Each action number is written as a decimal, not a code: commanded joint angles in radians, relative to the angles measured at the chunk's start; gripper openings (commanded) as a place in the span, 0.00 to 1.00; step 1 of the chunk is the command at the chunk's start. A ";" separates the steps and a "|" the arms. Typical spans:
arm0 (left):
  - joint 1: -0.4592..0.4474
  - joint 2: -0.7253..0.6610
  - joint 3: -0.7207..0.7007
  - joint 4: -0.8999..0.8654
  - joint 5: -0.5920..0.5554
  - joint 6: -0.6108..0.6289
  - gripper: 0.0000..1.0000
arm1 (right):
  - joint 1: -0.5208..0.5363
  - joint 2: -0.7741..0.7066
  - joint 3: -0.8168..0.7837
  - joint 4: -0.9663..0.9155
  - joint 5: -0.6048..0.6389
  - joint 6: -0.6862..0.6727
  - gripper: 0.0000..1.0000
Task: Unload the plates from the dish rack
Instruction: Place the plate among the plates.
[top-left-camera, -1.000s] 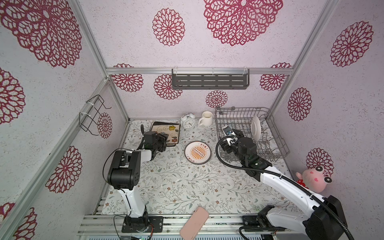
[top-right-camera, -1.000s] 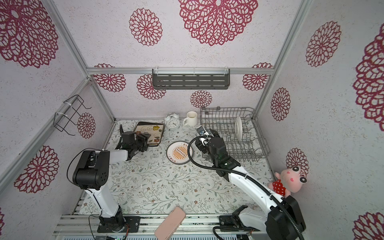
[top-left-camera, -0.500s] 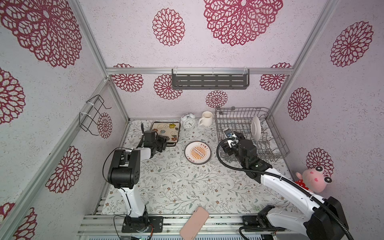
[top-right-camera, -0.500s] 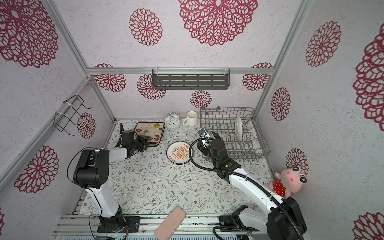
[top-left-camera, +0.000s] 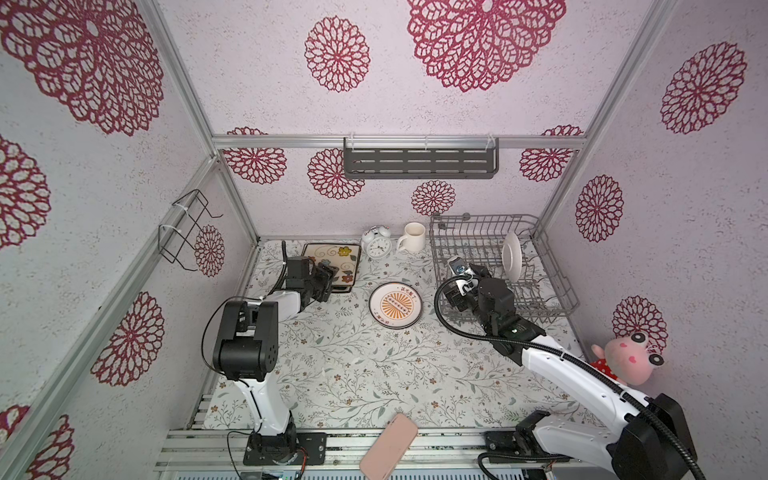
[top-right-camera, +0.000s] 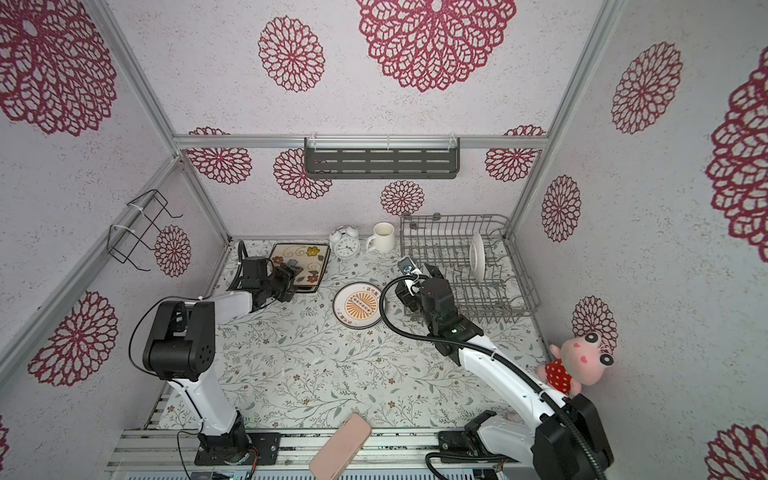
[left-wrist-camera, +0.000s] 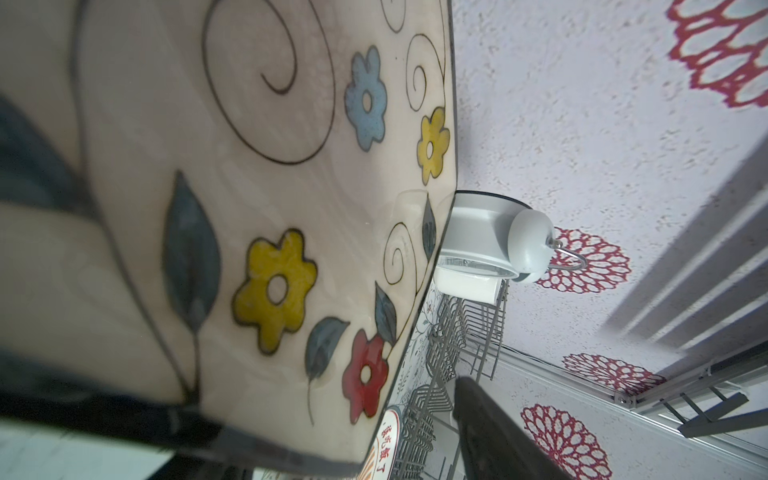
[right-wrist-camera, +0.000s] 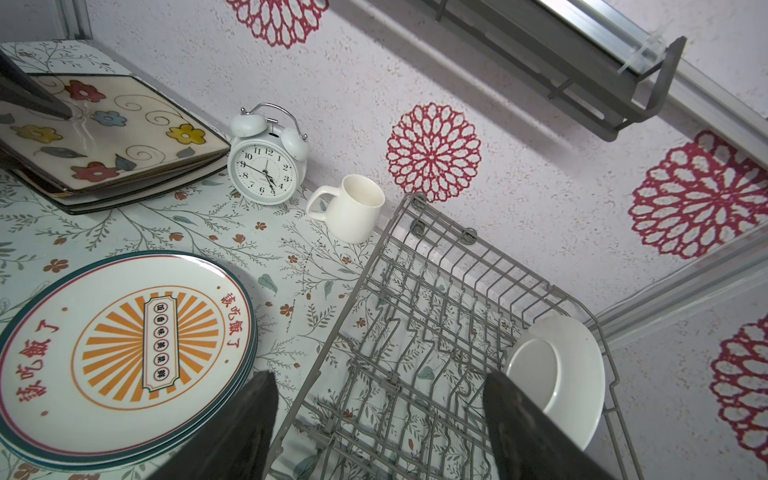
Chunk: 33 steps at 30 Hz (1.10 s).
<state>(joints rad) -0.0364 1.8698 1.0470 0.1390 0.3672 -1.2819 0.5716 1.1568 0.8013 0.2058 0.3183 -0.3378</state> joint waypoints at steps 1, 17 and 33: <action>0.004 0.011 -0.036 -0.244 -0.028 0.034 0.79 | -0.010 -0.026 0.026 0.008 0.006 0.021 0.81; 0.006 -0.013 -0.032 -0.076 -0.020 -0.028 0.83 | -0.013 -0.009 0.008 0.002 0.003 0.045 0.82; -0.033 -0.251 0.080 -0.429 -0.098 0.249 0.88 | -0.418 -0.137 0.095 -0.302 -0.259 0.342 0.88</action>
<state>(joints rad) -0.0483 1.6737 1.0679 -0.1734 0.3176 -1.1362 0.2333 1.0382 0.9100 -0.0460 0.1612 -0.1059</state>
